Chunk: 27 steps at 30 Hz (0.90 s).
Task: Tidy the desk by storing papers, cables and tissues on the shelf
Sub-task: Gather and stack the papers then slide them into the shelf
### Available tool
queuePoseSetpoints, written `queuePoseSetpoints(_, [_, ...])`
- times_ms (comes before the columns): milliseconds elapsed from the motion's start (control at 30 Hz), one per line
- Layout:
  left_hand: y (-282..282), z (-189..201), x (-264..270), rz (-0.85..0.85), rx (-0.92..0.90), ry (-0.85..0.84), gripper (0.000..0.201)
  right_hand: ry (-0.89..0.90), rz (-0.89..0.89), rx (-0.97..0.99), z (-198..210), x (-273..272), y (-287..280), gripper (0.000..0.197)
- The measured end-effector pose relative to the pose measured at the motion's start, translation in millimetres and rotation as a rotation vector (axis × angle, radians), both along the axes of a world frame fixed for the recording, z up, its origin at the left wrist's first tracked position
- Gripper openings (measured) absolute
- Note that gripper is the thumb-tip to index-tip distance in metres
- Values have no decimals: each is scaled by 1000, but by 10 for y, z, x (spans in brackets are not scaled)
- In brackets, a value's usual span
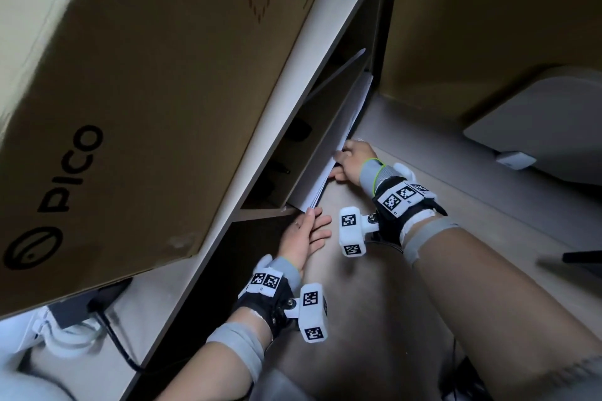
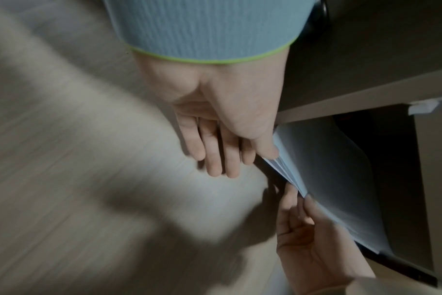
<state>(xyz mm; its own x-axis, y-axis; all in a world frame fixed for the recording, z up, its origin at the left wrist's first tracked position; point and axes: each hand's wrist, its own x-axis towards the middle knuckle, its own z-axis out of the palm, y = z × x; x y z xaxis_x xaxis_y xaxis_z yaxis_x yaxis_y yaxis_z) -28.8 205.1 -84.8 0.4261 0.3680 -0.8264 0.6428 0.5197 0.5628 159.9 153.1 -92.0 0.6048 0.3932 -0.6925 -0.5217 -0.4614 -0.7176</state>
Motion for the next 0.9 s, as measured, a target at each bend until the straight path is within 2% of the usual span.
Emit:
queuePoseSetpoints(133, [3,-45,32,-19,60,5,35,45,21,-32,-17,67,165,16])
queuePoseSetpoints(267, [53,-25,30,-48,78,0,20,68,0,-94,-72,67,324,19])
queuePoseSetpoints(433, [44,-67,15,-54,65,-15,27,55,-94,-84,-92,50,193,2])
queuePoseSetpoints(533, [15,-71,3,-53,72,-11,20,-32,-249,-145,-154,183,133,16])
queuePoseSetpoints(633, [17,-49,-28,-34,70,-10,15,-116,-234,-244,-157,370,231,34])
queuePoseSetpoints(733, [74,-24,-57,-26,50,-4,21,-84,-234,-355,-17,486,349,30])
queuePoseSetpoints(800, [125,-20,-62,-54,36,-7,28,-68,-222,-454,-51,550,373,34])
queuePoseSetpoints(900, [145,-45,-58,-77,34,-10,32,-77,-155,-442,-31,561,319,37])
